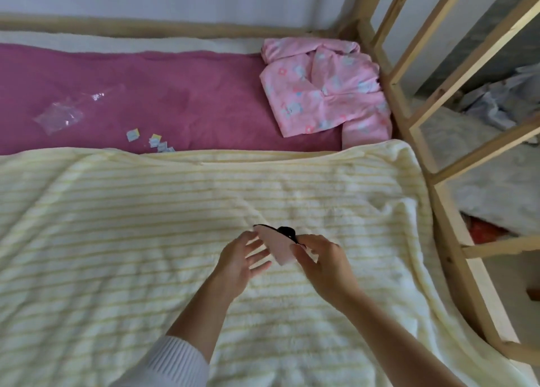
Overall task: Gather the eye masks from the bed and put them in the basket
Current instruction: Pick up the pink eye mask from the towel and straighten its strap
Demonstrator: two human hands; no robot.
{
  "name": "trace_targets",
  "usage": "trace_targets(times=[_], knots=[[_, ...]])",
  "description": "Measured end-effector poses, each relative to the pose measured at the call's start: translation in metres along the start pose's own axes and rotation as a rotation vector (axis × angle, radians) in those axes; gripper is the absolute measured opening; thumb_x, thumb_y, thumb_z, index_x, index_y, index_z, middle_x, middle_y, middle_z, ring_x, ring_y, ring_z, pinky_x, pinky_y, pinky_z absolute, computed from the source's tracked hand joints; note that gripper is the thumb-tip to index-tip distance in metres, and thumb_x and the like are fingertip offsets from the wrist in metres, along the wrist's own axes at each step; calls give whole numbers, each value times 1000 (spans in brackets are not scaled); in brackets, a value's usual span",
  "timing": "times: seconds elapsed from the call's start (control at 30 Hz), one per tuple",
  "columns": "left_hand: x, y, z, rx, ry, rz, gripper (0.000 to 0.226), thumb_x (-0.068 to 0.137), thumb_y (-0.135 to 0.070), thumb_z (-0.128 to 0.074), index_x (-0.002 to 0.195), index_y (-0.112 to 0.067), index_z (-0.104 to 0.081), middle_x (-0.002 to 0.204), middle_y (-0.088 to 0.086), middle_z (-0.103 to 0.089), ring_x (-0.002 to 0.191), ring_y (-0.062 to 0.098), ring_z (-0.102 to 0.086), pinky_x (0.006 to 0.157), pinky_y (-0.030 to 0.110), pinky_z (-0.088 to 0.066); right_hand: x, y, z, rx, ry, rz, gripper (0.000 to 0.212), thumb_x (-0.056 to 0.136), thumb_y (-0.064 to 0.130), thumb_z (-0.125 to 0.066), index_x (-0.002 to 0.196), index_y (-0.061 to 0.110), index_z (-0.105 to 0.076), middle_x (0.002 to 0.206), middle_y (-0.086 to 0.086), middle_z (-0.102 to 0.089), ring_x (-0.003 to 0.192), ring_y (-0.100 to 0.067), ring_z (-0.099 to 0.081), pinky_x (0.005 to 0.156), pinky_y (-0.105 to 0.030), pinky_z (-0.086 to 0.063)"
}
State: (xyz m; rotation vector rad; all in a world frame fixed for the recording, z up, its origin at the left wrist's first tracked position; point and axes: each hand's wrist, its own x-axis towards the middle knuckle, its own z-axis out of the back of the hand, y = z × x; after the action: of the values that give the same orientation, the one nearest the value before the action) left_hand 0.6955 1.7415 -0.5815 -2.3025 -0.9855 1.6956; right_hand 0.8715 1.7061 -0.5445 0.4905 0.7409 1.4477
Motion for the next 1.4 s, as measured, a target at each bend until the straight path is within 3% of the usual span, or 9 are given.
trace_targets(times=[0.1, 0.33, 0.5, 0.63, 0.77, 0.93, 1.13, 1.27, 1.4], knots=[[-49, 3, 0, -55, 80, 3, 34, 91, -28, -55, 120, -13, -61, 134, 15, -58, 115, 36, -61, 89, 52, -54, -33, 26, 29, 43, 102, -7, 22, 92, 27, -57, 108, 28, -71, 87, 22, -66, 84, 23, -53, 66, 1, -40], [-190, 33, -22, 12, 237, -148, 46, 80, -49, -62, 120, -28, -65, 118, 2, -65, 109, 28, -65, 82, 51, -56, -122, 85, 108, 389, 254, 73, 41, 84, 2, -61, 49, 18, -44, 53, 3, -35, 53, -14, -32, 52, -22, -28], [-282, 75, -45, 61, 291, -356, 51, 75, -41, -73, 124, -37, -61, 121, 1, -65, 111, 26, -63, 88, 57, -54, -192, 100, 160, 567, 271, 189, 19, 80, -10, -59, 62, -13, -55, 74, 7, -59, 67, -14, -46, 60, -28, -38], [-338, 100, -63, 251, 208, -590, 35, 77, -27, -70, 112, -29, -70, 102, -3, -73, 95, 19, -67, 73, 36, -58, -241, 110, 194, 593, 157, 216, 11, 76, -13, -62, 69, -6, -66, 110, -14, -63, 105, -21, -56, 69, -19, -46], [-375, 105, -70, 408, 117, -689, 27, 68, -18, -74, 94, -27, -76, 88, -3, -76, 83, 14, -70, 64, 24, -57, -275, 123, 216, 571, 26, 225, 33, 70, 4, -58, 89, 27, -72, 125, 5, -58, 89, 5, -58, 73, -8, -47], [-407, 97, -68, 708, 157, -708, 28, 64, -12, -68, 84, -28, -77, 75, -8, -74, 67, 4, -68, 58, 19, -54, -285, 138, 230, 360, -158, 299, 37, 89, -4, -47, 90, 25, -70, 79, -8, -68, 74, -29, -57, 68, -30, -40], [-434, 92, -53, 883, 238, -728, 20, 69, -6, -59, 79, -13, -74, 69, -2, -61, 64, 11, -57, 56, 20, -46, -291, 182, 217, 443, -409, 288, 24, 86, 20, -67, 65, 8, -72, 61, -17, -69, 53, -15, -60, 50, -14, -38], [-450, 85, -38, 959, 249, -726, 18, 66, -4, -58, 69, -16, -71, 65, -2, -59, 62, 11, -56, 54, 18, -44, -288, 197, 206, 211, -290, 196, 58, 92, 39, -51, 56, -6, -56, 51, -14, -60, 46, -19, -39, 45, -28, -26], [-455, 76, -20, 815, 177, -831, 15, 67, 1, -67, 81, -3, -73, 72, 4, -68, 70, 10, -64, 62, 17, -53, -281, 203, 213, -316, -171, 240, 34, 90, 23, -47, 60, 12, -59, 57, -7, -62, 62, -32, -58, 48, -32, -34]])
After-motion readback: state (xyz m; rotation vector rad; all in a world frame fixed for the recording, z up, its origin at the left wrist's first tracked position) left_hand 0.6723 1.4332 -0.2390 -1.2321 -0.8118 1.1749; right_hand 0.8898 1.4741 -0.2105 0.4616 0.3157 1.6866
